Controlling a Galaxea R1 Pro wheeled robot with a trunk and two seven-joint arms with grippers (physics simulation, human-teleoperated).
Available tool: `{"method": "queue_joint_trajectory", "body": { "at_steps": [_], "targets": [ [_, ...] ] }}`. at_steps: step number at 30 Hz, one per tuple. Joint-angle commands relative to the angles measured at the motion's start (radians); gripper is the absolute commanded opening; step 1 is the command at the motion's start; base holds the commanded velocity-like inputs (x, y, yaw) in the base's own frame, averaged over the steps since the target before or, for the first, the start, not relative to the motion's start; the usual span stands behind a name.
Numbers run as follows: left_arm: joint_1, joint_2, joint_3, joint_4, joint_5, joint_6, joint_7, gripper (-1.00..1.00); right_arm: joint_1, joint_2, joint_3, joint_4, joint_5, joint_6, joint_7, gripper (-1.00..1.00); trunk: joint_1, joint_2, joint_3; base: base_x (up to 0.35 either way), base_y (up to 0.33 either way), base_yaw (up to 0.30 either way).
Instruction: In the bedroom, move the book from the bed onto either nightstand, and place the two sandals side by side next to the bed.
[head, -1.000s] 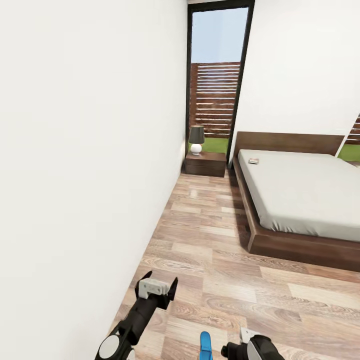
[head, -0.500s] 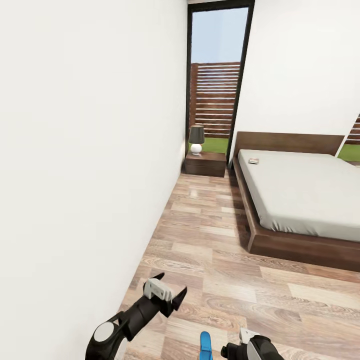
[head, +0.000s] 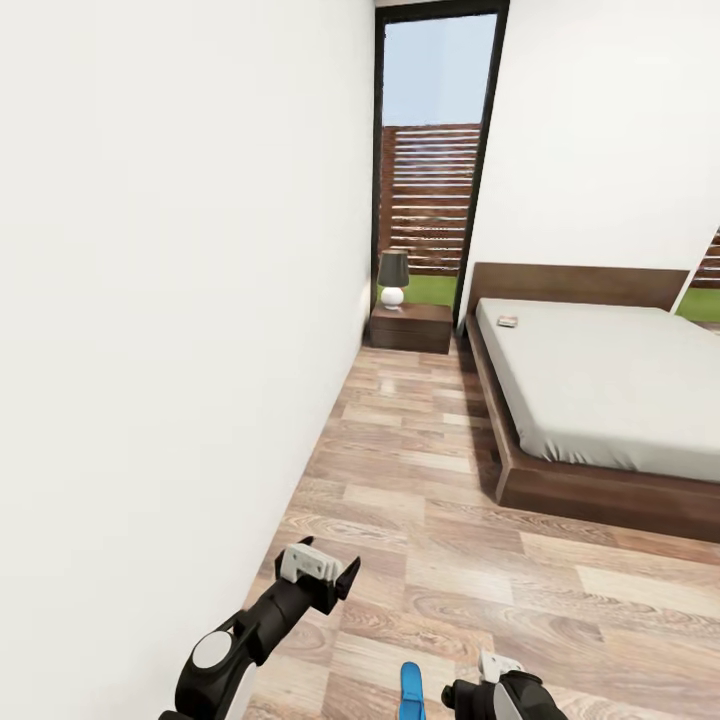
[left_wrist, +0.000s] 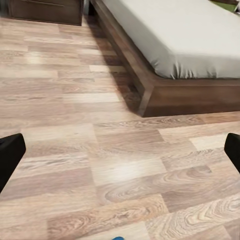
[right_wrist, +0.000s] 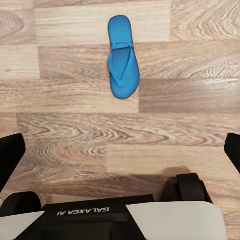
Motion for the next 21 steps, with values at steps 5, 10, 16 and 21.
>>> {"method": "queue_joint_trajectory", "body": {
  "at_steps": [5, 10, 16, 21],
  "targets": [
    [-0.001, -0.001, 0.0, 0.0, 0.0, 0.005, 0.004, 1.0, 0.0, -0.001, -0.001, -0.002, -0.01, 0.004, -0.006, 1.0, 0.019, -0.036, -0.017, 0.0, 0.0, 0.0],
    [-0.001, -0.001, 0.0, 0.0, 0.0, 0.005, 0.005, 1.0, 0.0, -0.001, 0.0, -0.002, -0.01, 0.004, -0.006, 1.0, 0.038, -0.071, -0.032, 0.0, 0.0, 0.0],
    [-0.001, -0.001, 0.0, 0.001, 0.0, 0.005, 0.005, 1.0, 0.0, -0.001, 0.0, -0.002, -0.01, 0.004, -0.006, 1.0, 0.061, -0.113, -0.051, 0.0, 0.0, 0.0],
    [0.0, -0.001, 0.0, 0.001, 0.0, 0.005, 0.005, 1.0, 0.0, -0.001, -0.001, -0.002, -0.01, 0.004, -0.006, 1.0, 0.081, -0.148, -0.067, 0.0, 0.0, 0.0]
  ]
}}
